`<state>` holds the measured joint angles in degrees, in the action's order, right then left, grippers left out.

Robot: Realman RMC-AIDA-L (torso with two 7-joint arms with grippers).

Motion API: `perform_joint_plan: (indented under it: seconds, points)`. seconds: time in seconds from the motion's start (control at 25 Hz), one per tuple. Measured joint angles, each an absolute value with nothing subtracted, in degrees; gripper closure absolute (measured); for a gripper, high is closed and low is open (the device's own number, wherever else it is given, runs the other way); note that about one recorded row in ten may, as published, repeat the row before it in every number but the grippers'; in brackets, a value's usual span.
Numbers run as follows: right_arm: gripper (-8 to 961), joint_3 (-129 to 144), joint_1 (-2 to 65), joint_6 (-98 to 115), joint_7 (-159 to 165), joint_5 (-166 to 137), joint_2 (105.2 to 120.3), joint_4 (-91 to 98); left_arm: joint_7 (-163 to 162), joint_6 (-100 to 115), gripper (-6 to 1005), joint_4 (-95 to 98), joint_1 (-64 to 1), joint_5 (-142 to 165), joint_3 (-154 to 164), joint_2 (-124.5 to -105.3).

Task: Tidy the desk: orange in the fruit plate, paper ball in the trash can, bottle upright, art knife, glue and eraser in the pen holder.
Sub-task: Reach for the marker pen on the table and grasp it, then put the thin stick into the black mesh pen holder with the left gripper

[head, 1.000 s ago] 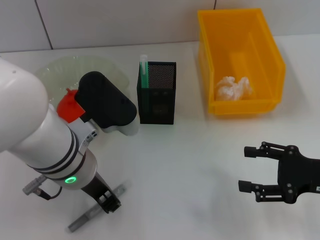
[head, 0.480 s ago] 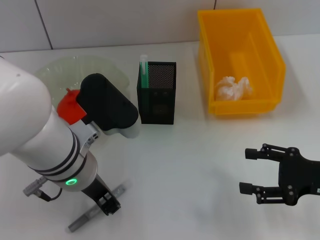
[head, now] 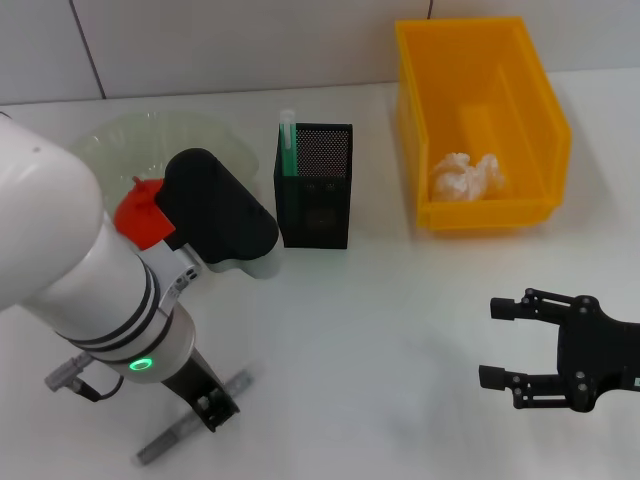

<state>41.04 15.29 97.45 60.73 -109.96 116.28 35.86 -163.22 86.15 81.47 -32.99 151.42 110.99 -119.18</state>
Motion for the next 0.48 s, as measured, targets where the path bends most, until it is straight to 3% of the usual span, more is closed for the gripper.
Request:
perform_joint_plan:
  seconds: [0.08, 0.36, 0.48]
  points:
    - [115, 41.04, 15.29, 97.44, 60.73, -109.96, 116.28, 35.86, -162.88, 86.18, 636, 81.48, -33.02, 151.35, 110.82, -119.16]
    - [115, 40.99, 15.29, 97.4, 60.74, -109.96, 116.28, 35.86, -161.96, 86.16, 859, 80.24, -33.66, 151.2, 110.72, -119.21]
    - [115, 40.67, 15.29, 97.38, 60.74, -109.96, 116.26, 35.86, -161.95, 86.39, 867, 80.36, -33.68, 151.16, 110.67, -119.21]
